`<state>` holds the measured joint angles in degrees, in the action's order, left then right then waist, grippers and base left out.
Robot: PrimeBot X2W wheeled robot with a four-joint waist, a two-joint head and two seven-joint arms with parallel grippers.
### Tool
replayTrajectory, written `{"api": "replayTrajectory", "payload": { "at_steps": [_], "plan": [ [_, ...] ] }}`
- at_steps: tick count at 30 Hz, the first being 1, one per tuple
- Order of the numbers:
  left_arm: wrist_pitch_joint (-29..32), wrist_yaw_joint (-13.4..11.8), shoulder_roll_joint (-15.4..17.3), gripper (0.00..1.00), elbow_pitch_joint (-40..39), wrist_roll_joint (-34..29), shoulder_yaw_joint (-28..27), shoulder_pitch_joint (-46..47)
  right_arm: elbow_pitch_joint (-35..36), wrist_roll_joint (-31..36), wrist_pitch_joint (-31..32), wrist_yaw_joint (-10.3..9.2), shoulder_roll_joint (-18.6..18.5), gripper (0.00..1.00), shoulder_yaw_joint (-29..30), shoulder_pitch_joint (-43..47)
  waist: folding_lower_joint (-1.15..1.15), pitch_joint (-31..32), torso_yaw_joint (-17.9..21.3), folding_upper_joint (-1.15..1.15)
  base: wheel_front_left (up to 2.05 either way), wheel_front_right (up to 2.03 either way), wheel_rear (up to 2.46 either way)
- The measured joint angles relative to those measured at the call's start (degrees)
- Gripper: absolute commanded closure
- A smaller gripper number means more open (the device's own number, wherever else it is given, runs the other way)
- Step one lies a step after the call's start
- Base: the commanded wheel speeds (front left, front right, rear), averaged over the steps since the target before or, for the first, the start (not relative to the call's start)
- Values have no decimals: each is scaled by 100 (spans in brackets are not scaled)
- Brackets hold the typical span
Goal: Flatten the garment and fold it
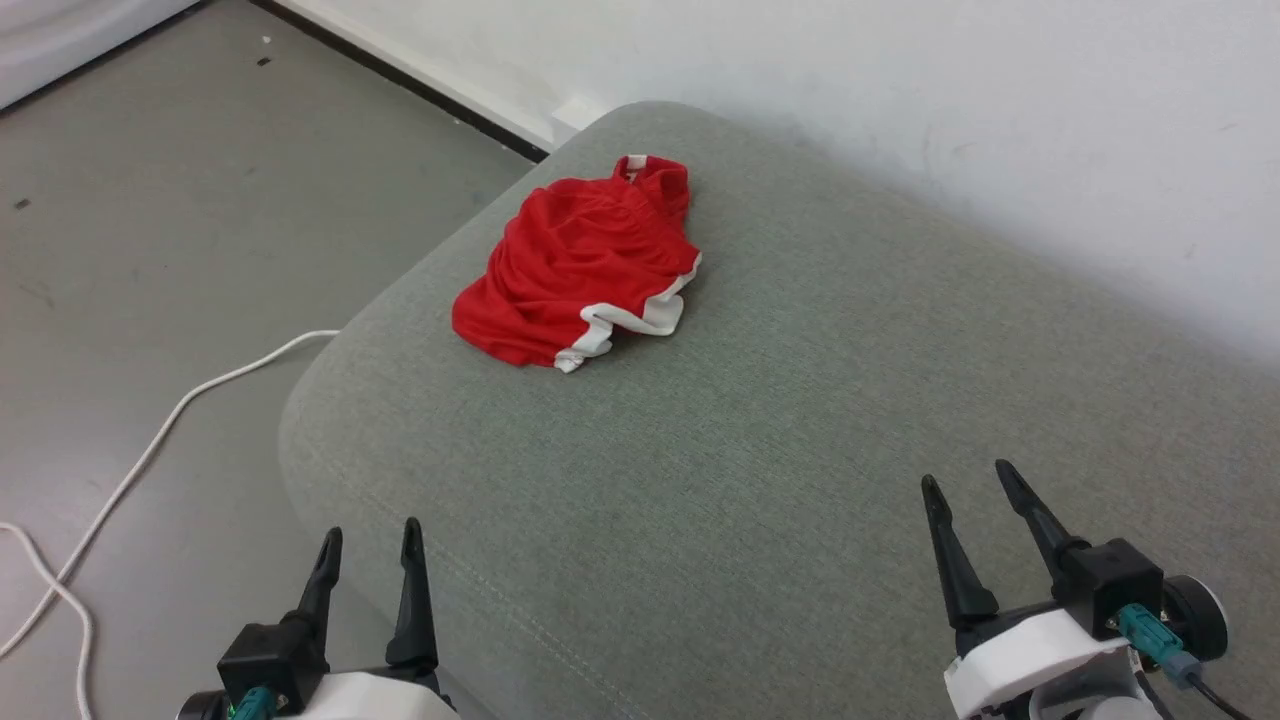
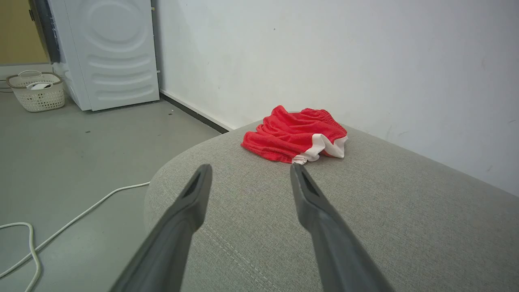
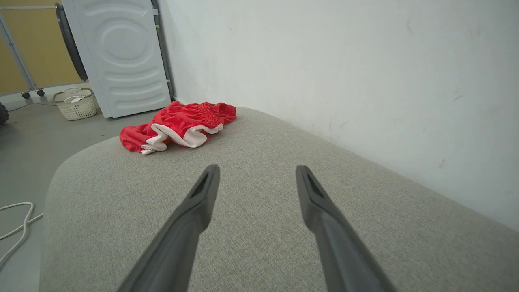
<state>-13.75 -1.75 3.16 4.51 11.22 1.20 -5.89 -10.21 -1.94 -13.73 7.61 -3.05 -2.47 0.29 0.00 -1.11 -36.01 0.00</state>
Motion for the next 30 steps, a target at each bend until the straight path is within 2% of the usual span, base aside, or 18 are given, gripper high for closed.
{"api": "replayTrajectory", "payload": {
  "at_steps": [8, 21, 26, 30],
  "plan": [
    [-98, 0, 0, 0, 26, 81, 8, -19, -59, -8, -86, 0, 0, 0, -1, -2, 0, 4, -200, 0, 0, 0, 0],
    [-98, 5, -1, 0, 46, 200, 2, -22, -67, -8, -97, 0, 2, 0, -13, -3, 0, 47, -184, 0, 0, 0, 0],
    [-99, 216, 33, 0, -191, 278, -114, 198, 42, 60, -91, 0, 3, 0, 88, -4, 0, -7, -150, 0, 0, 0, 0],
    [136, 364, 303, 0, -470, 276, -138, 808, 298, 218, 70, 0, 3, 0, 190, -14, 0, -126, -96, 0, 0, 0, 0]
  ]
}}
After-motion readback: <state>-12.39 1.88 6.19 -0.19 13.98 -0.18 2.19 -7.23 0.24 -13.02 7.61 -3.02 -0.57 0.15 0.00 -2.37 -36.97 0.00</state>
